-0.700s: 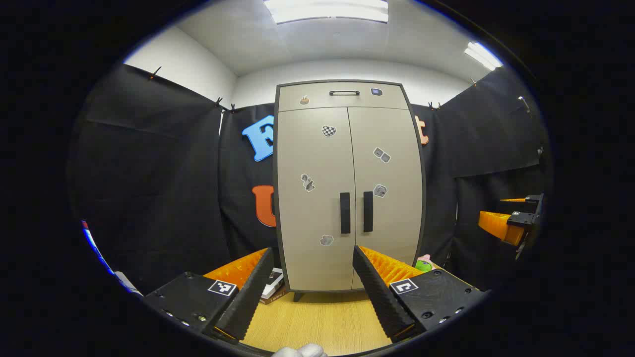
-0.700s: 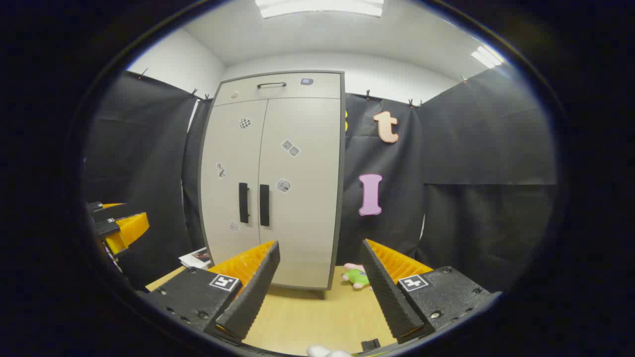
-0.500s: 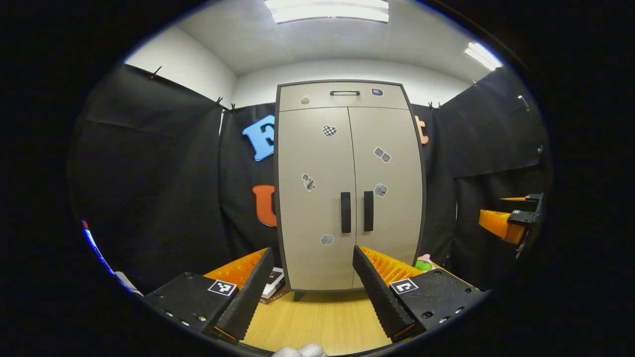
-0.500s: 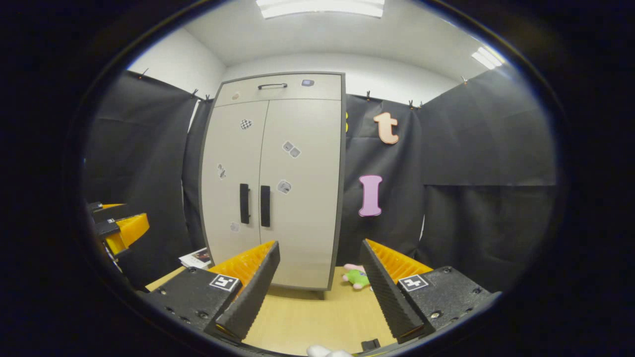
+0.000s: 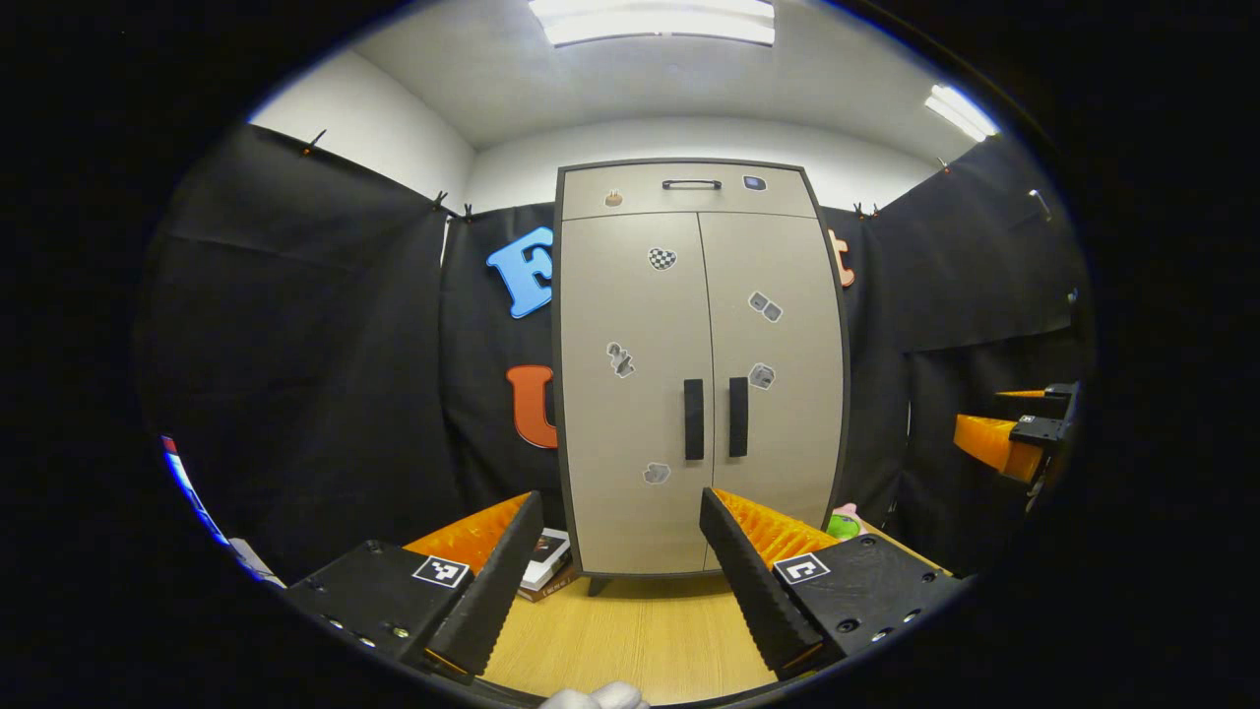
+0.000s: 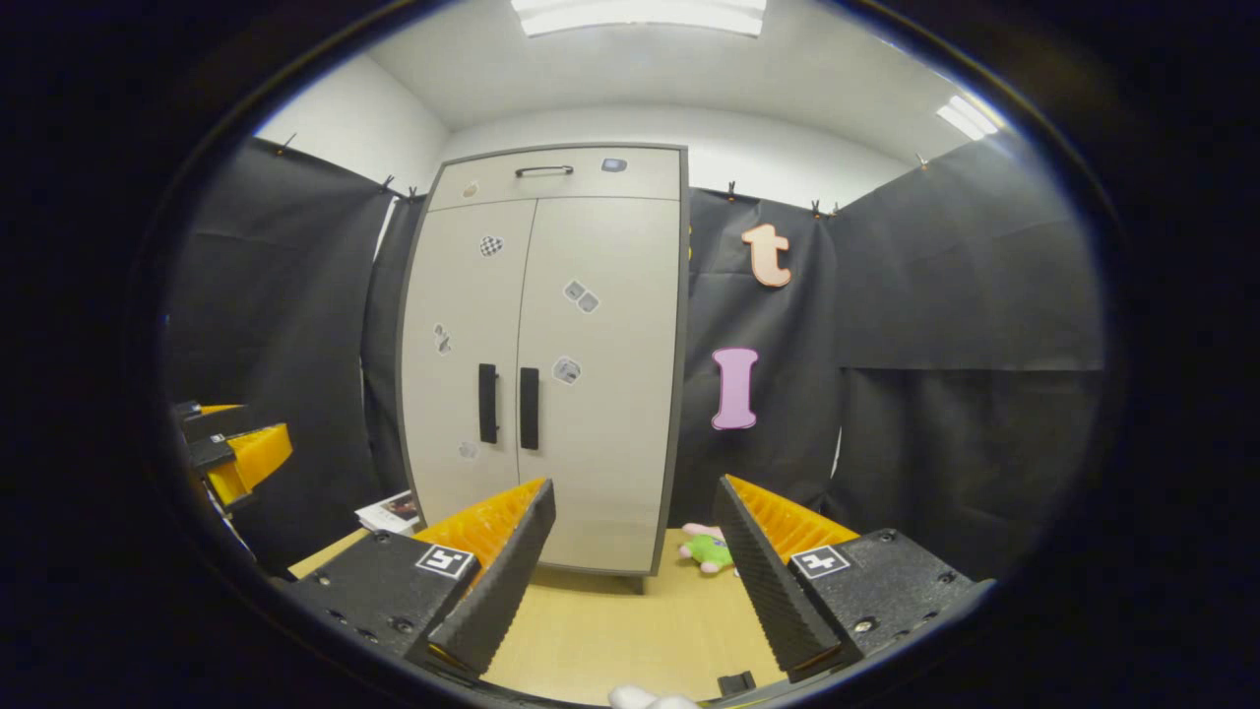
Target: Open the right door of the double-door shoe cabinet with the right hand, and open the left door with the left hand.
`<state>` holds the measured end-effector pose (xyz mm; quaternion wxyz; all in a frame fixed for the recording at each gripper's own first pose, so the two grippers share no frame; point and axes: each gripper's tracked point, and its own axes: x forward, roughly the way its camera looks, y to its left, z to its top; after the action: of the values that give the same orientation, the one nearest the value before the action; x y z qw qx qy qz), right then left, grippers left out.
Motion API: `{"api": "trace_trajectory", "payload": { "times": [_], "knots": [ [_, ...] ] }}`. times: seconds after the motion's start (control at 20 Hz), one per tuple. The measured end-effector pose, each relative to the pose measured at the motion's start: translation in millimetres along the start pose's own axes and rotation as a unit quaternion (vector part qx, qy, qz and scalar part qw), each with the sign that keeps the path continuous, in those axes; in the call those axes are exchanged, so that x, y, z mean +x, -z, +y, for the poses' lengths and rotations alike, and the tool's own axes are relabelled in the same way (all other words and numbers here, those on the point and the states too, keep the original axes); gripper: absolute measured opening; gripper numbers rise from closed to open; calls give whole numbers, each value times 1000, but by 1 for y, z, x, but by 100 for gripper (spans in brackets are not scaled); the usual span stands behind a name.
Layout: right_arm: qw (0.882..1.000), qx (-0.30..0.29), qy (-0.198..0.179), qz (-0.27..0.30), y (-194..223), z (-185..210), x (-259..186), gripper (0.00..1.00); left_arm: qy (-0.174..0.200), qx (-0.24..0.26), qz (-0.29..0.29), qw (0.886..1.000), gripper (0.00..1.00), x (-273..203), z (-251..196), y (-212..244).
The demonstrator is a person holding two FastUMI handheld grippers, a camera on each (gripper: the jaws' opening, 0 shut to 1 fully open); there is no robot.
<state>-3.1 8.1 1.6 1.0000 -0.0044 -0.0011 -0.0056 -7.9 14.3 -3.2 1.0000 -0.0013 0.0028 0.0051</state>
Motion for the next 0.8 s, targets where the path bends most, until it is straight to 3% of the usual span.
{"api": "trace_trajectory", "payload": {
  "times": [0.35, 0.8],
  "knots": [
    [1000, 9, 12, 12, 0, 19, 44, 100, -12, 5, 2, 1000, 96, -17, 17, 6],
    [1000, 7, -21, -2, -19, 94, 164, 99, -74, 10, 22, 997, 96, -29, 46, 17]
  ]
}}
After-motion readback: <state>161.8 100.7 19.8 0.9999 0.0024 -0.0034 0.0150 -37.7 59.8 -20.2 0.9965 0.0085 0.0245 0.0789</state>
